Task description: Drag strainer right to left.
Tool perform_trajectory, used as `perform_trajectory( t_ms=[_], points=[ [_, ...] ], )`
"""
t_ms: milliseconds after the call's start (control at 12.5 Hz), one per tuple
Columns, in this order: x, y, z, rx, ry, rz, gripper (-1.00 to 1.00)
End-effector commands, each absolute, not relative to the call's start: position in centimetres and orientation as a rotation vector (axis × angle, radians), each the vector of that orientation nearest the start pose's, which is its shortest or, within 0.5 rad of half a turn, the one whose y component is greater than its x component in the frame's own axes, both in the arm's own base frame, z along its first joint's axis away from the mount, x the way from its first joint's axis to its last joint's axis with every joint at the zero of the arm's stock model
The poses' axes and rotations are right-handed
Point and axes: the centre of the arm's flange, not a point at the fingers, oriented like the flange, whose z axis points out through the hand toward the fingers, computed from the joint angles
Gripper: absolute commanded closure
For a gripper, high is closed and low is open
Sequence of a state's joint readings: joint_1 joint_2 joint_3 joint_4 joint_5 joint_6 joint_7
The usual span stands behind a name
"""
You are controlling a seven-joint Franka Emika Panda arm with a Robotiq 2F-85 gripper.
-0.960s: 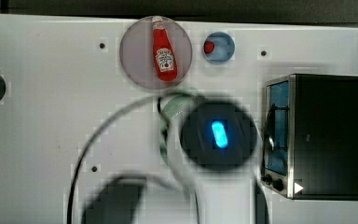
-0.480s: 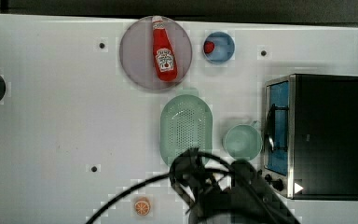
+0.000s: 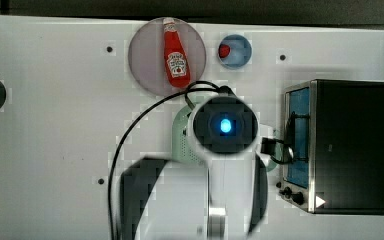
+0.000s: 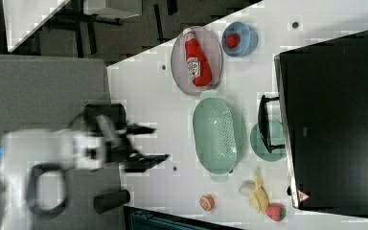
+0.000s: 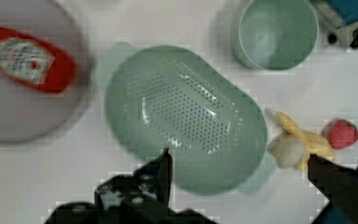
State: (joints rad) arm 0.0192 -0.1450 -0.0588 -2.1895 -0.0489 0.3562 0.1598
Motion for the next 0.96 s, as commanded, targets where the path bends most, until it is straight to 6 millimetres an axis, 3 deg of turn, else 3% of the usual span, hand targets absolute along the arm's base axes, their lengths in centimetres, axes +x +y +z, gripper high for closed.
perform_trajectory(
  t_ms=[80,320,720,960],
  points=[
    [49.8,-2.1,39.4,-2.702,1.783,0.155,-1.0],
    [51.0,-1.6,32.8,-2.587,1.929,0.097,-1.0],
    [49.6,-0.3,22.4,-2.394,2.157,0.07,-1.0],
    [48.9,0.9,17.5,-2.357,2.167,0.045,-1.0]
  ],
)
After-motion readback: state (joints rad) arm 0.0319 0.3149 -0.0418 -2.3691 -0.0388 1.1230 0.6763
